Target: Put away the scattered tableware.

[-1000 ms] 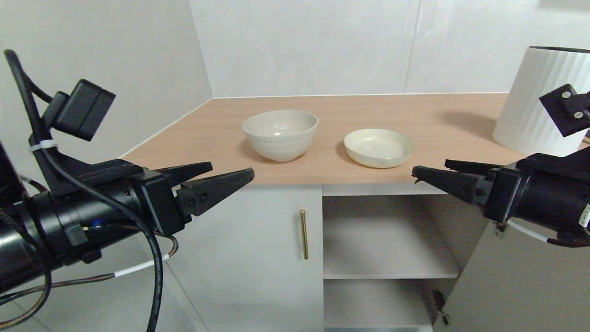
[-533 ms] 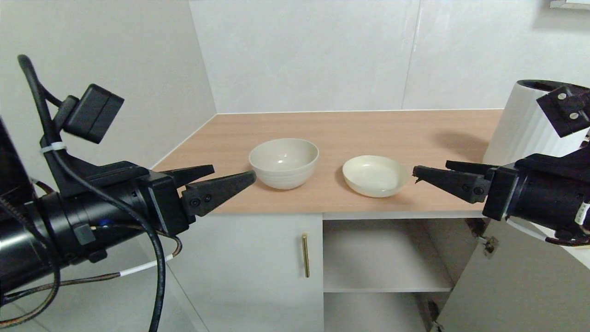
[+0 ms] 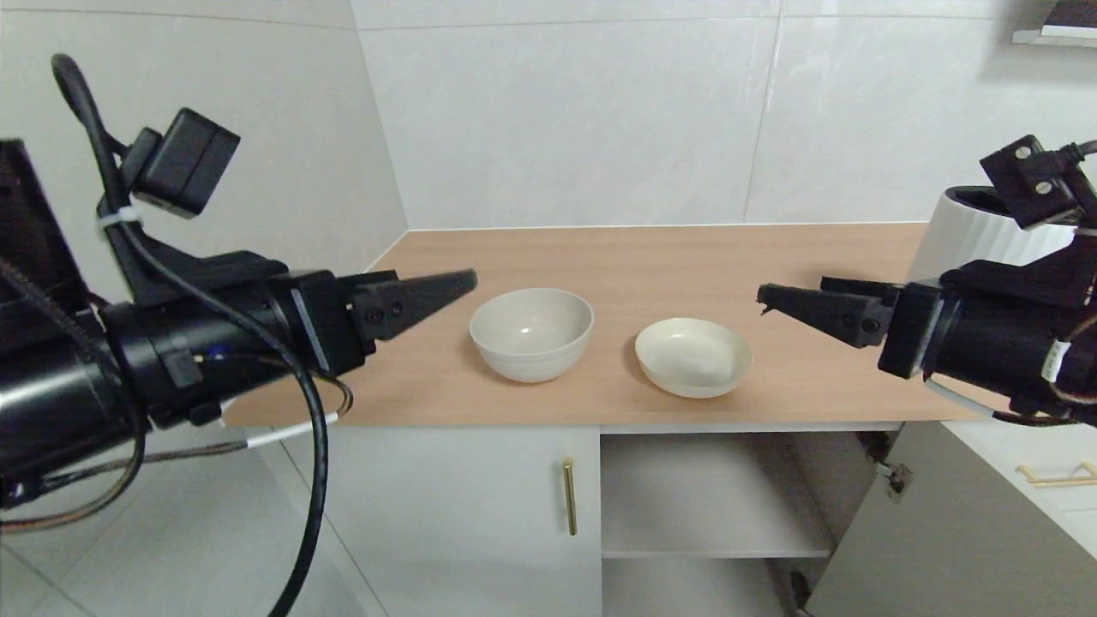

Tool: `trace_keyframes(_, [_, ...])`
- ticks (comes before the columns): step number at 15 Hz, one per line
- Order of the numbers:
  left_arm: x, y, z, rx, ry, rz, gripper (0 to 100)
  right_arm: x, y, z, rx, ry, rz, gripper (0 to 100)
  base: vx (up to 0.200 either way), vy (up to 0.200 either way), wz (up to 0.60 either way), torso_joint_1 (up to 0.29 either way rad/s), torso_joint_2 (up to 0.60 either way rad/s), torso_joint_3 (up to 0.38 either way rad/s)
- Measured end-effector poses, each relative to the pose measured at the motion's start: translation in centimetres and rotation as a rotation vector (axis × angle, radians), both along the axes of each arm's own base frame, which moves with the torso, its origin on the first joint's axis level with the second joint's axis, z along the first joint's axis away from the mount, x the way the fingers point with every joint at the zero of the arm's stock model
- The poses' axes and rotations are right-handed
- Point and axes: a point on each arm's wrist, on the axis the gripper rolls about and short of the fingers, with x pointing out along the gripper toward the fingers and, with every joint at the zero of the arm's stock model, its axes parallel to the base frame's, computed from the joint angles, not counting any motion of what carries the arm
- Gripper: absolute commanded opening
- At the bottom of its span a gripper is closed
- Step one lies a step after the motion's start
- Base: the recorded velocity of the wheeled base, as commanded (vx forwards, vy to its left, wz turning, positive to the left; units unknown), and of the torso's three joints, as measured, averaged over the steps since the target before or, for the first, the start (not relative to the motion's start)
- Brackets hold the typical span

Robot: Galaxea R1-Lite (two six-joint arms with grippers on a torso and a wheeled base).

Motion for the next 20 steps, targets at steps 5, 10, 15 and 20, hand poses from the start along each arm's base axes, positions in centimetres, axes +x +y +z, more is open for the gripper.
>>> trace_keyframes(5, [5.8,0.9,1.2,0.067,0.158,0.132,100,5.0,1.6,-0.4,-0.081,0.109,-0.194,100,0.000,0.000,0.00,0.000,0.00,0.000])
trace_keyframes(10, [11.2,-0.6,-0.7,0.144,0.369,0.311,100,6.7,2.1,-1.3,-0.160,0.186,-0.341,100,0.000,0.000,0.00,0.000,0.00,0.000])
trace_keyframes(15, [14.6,-3.1,-4.4,0.233,0.422,0.451,100,6.8,2.2,-1.4,-0.161,0.190,-0.342,100,0.000,0.000,0.00,0.000,0.00,0.000])
trace_keyframes(20, [16.4,-4.5,-7.2,0.282,0.467,0.461,0,6.9,2.2,-1.6,-0.162,0.194,-0.342,100,0.000,0.000,0.00,0.000,0.00,0.000])
